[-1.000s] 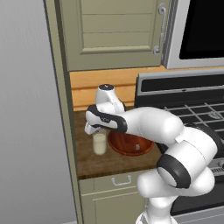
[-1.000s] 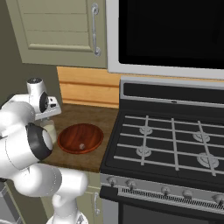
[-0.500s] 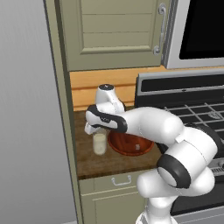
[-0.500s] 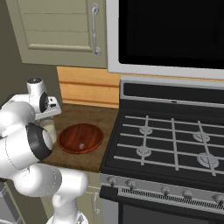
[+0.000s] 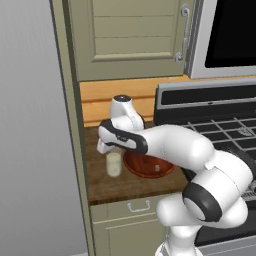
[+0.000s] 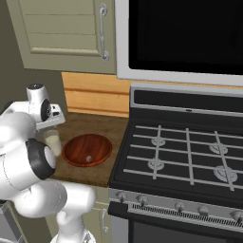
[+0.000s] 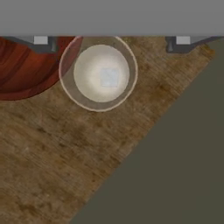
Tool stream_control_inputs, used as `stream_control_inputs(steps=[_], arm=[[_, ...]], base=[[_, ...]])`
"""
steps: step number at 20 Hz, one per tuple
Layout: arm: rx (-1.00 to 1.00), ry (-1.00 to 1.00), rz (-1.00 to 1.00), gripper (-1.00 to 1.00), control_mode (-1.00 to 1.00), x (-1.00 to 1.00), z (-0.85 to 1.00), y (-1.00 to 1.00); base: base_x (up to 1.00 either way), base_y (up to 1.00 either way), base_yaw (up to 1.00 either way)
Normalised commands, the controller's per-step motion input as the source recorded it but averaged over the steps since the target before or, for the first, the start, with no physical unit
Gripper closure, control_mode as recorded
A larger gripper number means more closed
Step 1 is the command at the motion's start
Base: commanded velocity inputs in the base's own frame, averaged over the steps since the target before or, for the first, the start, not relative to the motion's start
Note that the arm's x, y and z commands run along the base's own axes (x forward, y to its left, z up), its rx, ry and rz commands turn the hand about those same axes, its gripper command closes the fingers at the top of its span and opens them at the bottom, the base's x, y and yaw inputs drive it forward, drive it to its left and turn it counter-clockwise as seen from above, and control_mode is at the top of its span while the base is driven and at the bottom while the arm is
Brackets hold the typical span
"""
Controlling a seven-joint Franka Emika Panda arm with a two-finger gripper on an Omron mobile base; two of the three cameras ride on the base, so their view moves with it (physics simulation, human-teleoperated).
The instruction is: Grab a lemon wedge from the fridge and one ice cube from the ice bowl, and put them in the glass of lemonade.
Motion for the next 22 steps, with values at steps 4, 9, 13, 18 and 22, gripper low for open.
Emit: stream_control_inputs(steps=[4,9,13,18,22], arm=[[0.04,-0.05,0.0,-1.0,-1.0,-0.39,0.05,-0.22],[0.04,-0.03,0.0,-1.0,-1.0,-0.26,0.0,-0.43],[0.06,0.0,0.0,-1.0,-1.0,-0.17,0.0,-0.72],[0.03,0.0,-0.03,-1.0,-1.0,-0.11,0.07,-0.52],[0.01,0.11,-0.19,-1.0,-1.0,-0.55,0.37,-0.5]], base=[[0.0,0.0,0.0],[0.0,0.0,0.0],[0.0,0.0,0.0],[0.0,0.0,0.0],[0.0,0.0,0.0]])
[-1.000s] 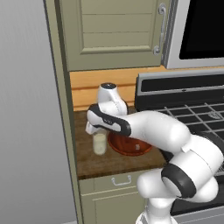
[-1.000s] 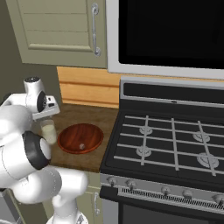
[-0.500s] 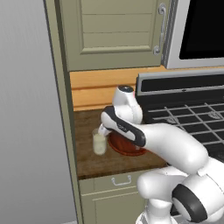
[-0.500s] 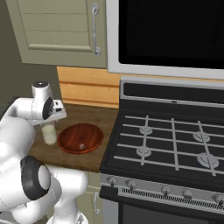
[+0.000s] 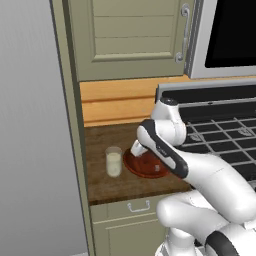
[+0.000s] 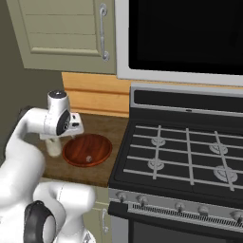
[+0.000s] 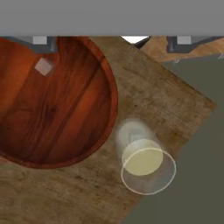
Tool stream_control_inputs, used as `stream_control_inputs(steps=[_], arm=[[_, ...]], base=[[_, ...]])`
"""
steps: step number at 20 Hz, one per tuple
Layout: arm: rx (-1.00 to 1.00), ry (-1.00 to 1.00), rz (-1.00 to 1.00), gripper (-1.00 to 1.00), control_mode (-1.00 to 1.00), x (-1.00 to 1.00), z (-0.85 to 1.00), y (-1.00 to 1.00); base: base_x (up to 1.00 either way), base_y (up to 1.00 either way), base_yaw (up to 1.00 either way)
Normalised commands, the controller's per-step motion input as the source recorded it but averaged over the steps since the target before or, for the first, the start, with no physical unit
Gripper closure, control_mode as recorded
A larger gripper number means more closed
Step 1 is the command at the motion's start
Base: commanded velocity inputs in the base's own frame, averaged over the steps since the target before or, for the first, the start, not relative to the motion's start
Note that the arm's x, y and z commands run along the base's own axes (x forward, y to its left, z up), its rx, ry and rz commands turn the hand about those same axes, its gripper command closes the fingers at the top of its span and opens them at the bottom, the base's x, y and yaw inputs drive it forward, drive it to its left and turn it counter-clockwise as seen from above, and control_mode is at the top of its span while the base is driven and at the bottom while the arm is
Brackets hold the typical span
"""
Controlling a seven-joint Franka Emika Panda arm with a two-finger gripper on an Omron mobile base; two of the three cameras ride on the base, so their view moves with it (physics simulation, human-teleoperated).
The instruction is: Grab a lemon wedge from the fridge and one ice cube from the ice bowl, and put them in the glass of lemonade.
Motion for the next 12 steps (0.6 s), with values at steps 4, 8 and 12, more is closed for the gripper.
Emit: stream_control_inputs(steps=[4,8,12], arm=[[0.01,0.15,-0.26,-1.0,-1.0,-0.54,0.16,-0.87],[0.03,0.13,-0.33,-1.0,-1.0,-0.42,0.05,-0.67],[0.0,-0.01,-0.28,-1.0,-1.0,-0.76,0.0,-0.42]], base=[[0.0,0.0,0.0],[0.0,0.0,0.0],[0.0,0.0,0.0]])
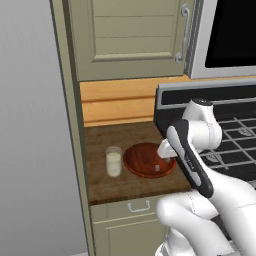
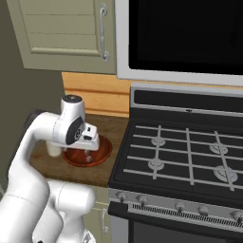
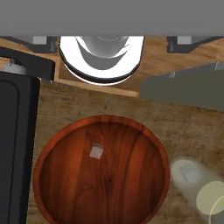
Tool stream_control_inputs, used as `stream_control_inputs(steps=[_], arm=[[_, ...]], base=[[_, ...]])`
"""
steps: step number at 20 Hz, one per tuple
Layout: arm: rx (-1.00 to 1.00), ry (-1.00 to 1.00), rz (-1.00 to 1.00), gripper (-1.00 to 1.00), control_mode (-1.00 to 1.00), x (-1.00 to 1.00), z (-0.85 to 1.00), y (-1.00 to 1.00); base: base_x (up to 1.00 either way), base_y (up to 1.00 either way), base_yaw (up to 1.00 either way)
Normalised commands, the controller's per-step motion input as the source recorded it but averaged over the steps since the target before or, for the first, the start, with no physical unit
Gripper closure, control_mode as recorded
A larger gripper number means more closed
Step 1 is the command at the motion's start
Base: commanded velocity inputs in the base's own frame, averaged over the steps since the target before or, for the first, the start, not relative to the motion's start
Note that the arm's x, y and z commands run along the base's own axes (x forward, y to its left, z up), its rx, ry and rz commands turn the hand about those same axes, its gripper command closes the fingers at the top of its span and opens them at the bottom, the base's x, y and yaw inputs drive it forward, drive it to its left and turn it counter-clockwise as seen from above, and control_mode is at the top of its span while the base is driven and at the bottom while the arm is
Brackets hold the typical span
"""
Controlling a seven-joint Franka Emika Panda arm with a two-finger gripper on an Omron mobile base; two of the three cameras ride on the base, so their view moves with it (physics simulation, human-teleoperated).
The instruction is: Grab a lemon wedge from the fridge and one ice cube from the ice bowl, and put them in the glass of lemonade.
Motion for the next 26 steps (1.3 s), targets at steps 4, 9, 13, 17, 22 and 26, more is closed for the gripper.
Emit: stream_control_inputs(steps=[4,9,13,17,22,26], arm=[[0.0,-0.1,-0.16,-1.0,-1.0,-0.56,0.07,-0.19],[0.0,-0.19,-0.04,-1.0,-1.0,-0.35,0.3,0.0],[-0.01,-0.03,0.0,-1.0,-1.0,-0.04,0.1,0.0],[0.0,0.0,0.0,-1.0,-1.0,0.0,0.0,0.0],[0.0,0.0,0.0,-1.0,1.0,0.0,0.0,0.0],[0.0,0.0,0.0,-1.0,1.0,0.0,0.0,0.0]], base=[[0.0,0.0,0.0],[0.0,0.0,0.0],[0.0,0.0,0.0],[0.0,0.0,0.0],[-0.91,0.37,0.01],[-0.88,0.89,0.01]])
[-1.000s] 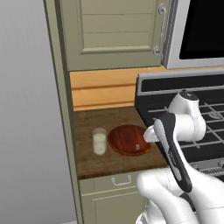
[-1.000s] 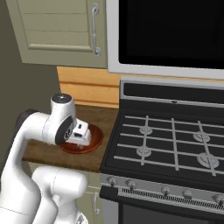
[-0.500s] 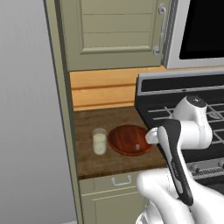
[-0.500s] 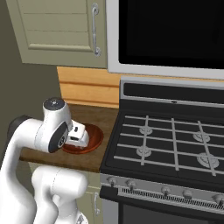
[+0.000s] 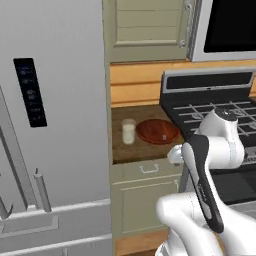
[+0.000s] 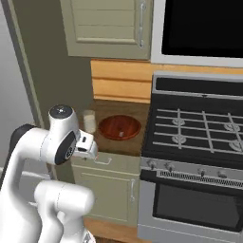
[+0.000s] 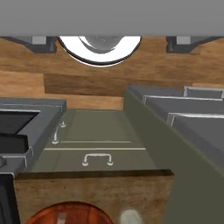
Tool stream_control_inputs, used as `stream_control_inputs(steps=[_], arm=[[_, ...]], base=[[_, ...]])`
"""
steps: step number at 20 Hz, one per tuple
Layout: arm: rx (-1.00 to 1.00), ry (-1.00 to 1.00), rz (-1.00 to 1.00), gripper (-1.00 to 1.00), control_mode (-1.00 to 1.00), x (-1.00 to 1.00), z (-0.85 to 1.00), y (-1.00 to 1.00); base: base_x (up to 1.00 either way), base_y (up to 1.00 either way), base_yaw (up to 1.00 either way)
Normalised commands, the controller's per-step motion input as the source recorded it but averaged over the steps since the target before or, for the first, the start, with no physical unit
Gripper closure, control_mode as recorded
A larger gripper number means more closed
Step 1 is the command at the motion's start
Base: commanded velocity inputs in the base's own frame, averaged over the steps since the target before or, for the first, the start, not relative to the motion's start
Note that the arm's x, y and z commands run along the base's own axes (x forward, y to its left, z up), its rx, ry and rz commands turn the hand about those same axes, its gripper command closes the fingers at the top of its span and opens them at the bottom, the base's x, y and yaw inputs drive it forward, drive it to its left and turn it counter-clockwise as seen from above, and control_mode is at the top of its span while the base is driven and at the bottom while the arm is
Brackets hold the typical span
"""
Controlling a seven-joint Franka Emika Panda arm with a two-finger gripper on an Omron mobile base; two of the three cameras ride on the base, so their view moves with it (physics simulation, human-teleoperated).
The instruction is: Grab a lemon wedge from the fridge and one ice cube from the ice bowl, and put them in the glass of lemonade.
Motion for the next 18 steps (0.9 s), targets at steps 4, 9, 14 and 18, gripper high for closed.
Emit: stream_control_inputs(steps=[4,9,14,18], arm=[[0.0,0.0,0.0,-1.0,1.0,0.0,0.0,0.0],[0.0,0.0,0.0,-1.0,1.0,0.0,0.0,0.0],[0.0,0.0,0.0,-1.0,1.0,0.0,0.0,0.0],[0.0,0.0,0.0,-1.0,1.0,0.0,0.0,0.0]], base=[[-0.06,1.0,-0.04],[0.28,1.0,-0.15],[-0.27,0.77,-0.03],[-0.23,0.57,0.15]])
